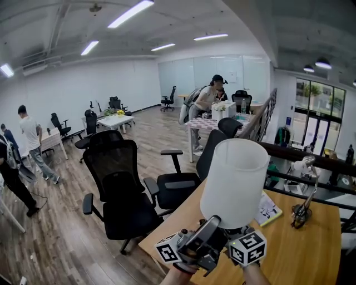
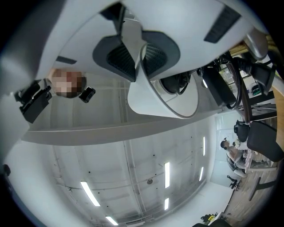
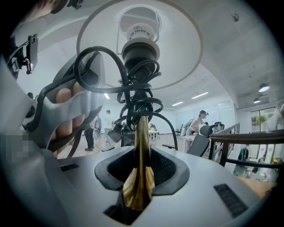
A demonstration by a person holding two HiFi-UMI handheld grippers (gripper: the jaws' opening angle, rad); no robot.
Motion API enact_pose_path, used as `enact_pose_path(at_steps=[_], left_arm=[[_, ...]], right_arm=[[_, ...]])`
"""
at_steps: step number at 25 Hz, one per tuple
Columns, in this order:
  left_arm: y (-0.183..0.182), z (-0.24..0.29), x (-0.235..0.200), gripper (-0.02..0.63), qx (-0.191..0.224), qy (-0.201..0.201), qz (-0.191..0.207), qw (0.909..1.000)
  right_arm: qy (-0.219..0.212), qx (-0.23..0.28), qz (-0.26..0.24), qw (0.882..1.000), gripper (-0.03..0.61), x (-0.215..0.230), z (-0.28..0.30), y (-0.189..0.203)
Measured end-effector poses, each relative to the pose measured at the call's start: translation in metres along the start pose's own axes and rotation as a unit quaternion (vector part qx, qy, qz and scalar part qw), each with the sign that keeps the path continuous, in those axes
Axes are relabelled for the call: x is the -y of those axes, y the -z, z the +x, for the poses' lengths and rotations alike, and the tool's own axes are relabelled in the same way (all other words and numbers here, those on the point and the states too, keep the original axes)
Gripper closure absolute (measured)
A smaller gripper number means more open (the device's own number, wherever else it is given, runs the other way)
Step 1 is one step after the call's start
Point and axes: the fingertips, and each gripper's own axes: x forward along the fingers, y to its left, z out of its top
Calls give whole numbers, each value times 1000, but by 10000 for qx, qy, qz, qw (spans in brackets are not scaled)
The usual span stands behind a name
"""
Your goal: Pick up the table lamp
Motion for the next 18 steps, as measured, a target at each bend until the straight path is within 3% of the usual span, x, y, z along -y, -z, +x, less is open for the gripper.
enact_pose_path(at_steps=[12,18], left_arm=[[-4,0,10,563,59,53,12,10000],[-8,-5,11,563,228,113,-167,9995]], right_arm=[[-15,100,-110,9999,465,-8,-1,-8],[-43,100,-162,9998,465,-12,1,-8]])
